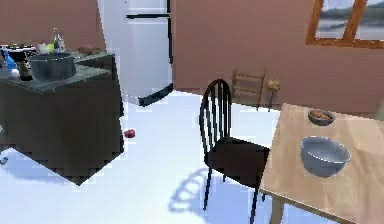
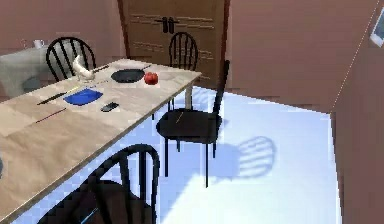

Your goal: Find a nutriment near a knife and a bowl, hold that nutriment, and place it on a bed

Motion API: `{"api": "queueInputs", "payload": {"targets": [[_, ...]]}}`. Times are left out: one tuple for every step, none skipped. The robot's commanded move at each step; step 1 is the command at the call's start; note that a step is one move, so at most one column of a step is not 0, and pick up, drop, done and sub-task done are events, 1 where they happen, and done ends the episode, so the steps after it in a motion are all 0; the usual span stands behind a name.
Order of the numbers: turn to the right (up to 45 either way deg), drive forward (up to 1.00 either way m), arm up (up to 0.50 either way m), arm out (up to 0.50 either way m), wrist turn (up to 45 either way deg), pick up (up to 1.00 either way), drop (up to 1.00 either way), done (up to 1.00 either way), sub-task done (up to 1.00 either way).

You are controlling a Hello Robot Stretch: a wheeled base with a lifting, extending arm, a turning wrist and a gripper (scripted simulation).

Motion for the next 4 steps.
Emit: {"api": "queueInputs", "payload": {"targets": [[0.0,0.65,0.0,0.0,0.0,0.0,0.0,0.0,0.0],[-30.0,0.0,0.0,0.0,0.0,0.0,0.0,0.0,0.0],[30.0,0.0,0.0,0.0,0.0,0.0,0.0,0.0,0.0],[0.0,0.2,0.0,0.0,0.0,0.0,0.0,0.0,0.0]]}}
